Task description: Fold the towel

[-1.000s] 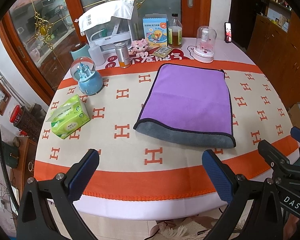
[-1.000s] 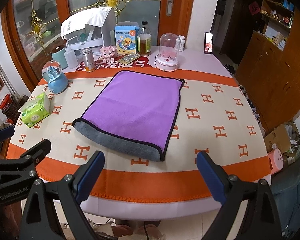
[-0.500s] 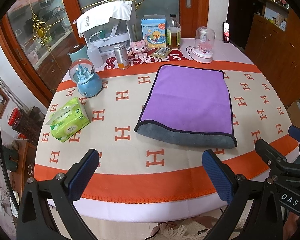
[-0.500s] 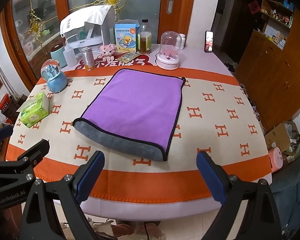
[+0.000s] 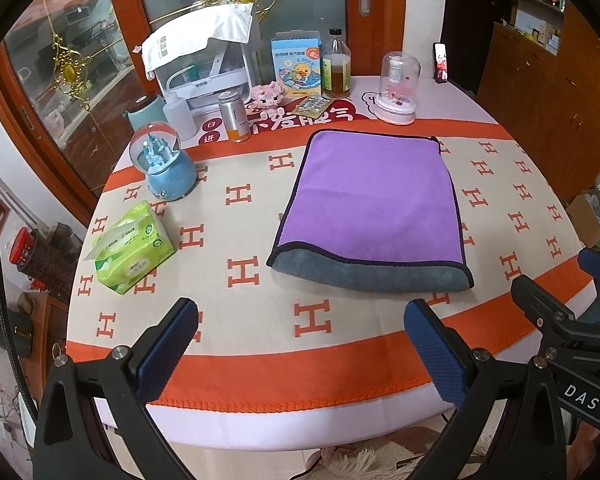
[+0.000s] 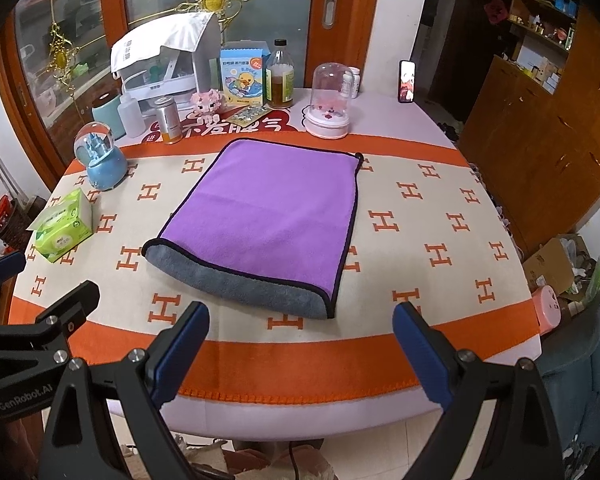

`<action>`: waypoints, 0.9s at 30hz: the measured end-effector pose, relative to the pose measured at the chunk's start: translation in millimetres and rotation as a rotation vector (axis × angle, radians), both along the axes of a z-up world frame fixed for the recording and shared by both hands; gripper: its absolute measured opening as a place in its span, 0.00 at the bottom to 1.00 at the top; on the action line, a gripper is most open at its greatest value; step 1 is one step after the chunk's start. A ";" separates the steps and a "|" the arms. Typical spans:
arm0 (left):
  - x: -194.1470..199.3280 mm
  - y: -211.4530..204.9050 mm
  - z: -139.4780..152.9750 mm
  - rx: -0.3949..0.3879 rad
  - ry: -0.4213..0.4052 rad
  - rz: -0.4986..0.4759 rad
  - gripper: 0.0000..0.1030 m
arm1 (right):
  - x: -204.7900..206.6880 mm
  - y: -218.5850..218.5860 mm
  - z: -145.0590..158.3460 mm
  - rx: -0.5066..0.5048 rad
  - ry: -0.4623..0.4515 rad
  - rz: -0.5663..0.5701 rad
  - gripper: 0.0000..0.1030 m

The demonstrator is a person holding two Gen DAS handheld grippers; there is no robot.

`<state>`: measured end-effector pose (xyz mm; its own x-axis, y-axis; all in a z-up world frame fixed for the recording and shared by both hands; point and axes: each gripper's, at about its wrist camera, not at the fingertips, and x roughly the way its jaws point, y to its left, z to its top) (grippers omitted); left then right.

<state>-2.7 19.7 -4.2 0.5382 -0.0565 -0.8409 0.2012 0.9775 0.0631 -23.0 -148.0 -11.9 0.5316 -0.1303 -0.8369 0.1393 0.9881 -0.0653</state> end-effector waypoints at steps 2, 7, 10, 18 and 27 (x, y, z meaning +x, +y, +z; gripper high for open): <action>-0.9 2.8 -0.2 -0.003 -0.002 -0.011 0.99 | -1.7 2.4 0.5 -0.002 0.000 -0.007 0.91; -2.0 9.6 -1.4 -0.011 -0.015 -0.032 0.99 | -7.1 11.1 2.0 -0.024 -0.010 -0.021 0.91; 0.9 12.7 -7.8 -0.021 0.002 -0.037 0.99 | -11.9 15.2 -0.2 -0.047 -0.016 -0.024 0.91; 21.7 23.1 -19.8 -0.009 0.038 0.001 0.99 | -14.4 3.4 -7.9 -0.039 -0.010 -0.035 0.91; 58.0 41.1 -28.0 0.119 -0.003 0.010 0.99 | 18.8 -21.3 -34.5 -0.021 0.005 0.037 0.86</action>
<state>55.3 60.8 -32.2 0.5406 0.0488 -0.8399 0.1910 0.9651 0.1790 -4.2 -169.3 -46.3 0.5324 -0.1280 -0.8368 0.1026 0.9910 -0.0862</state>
